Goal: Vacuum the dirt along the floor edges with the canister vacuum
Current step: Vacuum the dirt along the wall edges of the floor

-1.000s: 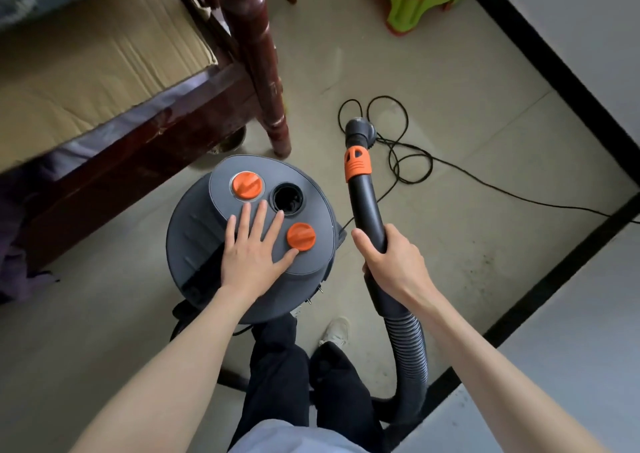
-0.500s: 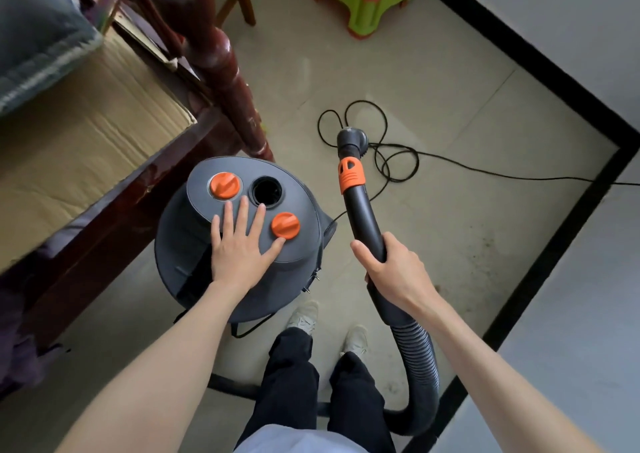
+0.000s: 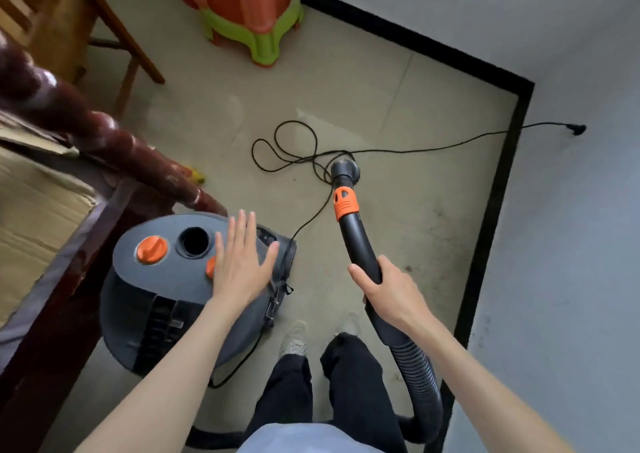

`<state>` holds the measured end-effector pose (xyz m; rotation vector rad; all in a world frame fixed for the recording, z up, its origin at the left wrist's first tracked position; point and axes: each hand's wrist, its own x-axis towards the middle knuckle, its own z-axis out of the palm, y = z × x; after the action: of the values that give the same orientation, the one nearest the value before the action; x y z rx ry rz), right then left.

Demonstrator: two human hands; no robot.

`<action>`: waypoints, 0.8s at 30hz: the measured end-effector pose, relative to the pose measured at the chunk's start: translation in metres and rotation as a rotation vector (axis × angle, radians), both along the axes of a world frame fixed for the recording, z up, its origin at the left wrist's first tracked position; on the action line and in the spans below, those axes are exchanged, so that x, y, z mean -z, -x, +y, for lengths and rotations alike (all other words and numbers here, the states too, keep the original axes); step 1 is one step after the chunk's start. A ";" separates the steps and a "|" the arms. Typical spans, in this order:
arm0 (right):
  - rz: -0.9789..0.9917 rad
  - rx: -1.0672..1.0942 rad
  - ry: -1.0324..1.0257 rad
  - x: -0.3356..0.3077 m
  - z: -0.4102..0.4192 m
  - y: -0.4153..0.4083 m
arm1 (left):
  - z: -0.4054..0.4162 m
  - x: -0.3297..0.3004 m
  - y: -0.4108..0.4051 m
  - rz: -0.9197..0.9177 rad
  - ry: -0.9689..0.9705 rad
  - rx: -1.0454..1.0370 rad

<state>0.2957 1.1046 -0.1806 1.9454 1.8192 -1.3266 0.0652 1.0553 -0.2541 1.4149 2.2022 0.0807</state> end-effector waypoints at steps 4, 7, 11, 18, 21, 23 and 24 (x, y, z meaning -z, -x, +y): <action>0.026 0.187 0.013 -0.001 0.019 -0.050 | 0.081 -0.021 -0.089 -0.193 -0.092 0.271; 0.052 0.304 0.033 0.009 0.045 -0.090 | 0.135 -0.019 -0.163 -0.374 -0.014 0.388; 0.072 0.416 0.073 0.045 0.091 -0.142 | 0.206 0.004 -0.250 -0.674 0.231 0.230; 0.044 0.508 0.138 0.152 0.163 -0.210 | 0.294 0.110 -0.345 -0.796 0.413 0.008; -0.019 0.457 0.147 0.204 0.183 -0.226 | 0.318 0.171 -0.363 -0.787 0.463 -0.051; -0.065 0.429 0.129 0.245 0.197 -0.234 | 0.335 0.216 -0.374 -0.785 0.486 -0.073; -0.080 0.430 0.126 0.268 0.203 -0.237 | 0.342 0.240 -0.379 -0.784 0.494 -0.077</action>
<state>0.5324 1.3077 -0.4489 2.3651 1.2890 -1.4089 0.4447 1.3975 -0.4946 0.8220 1.4812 0.0911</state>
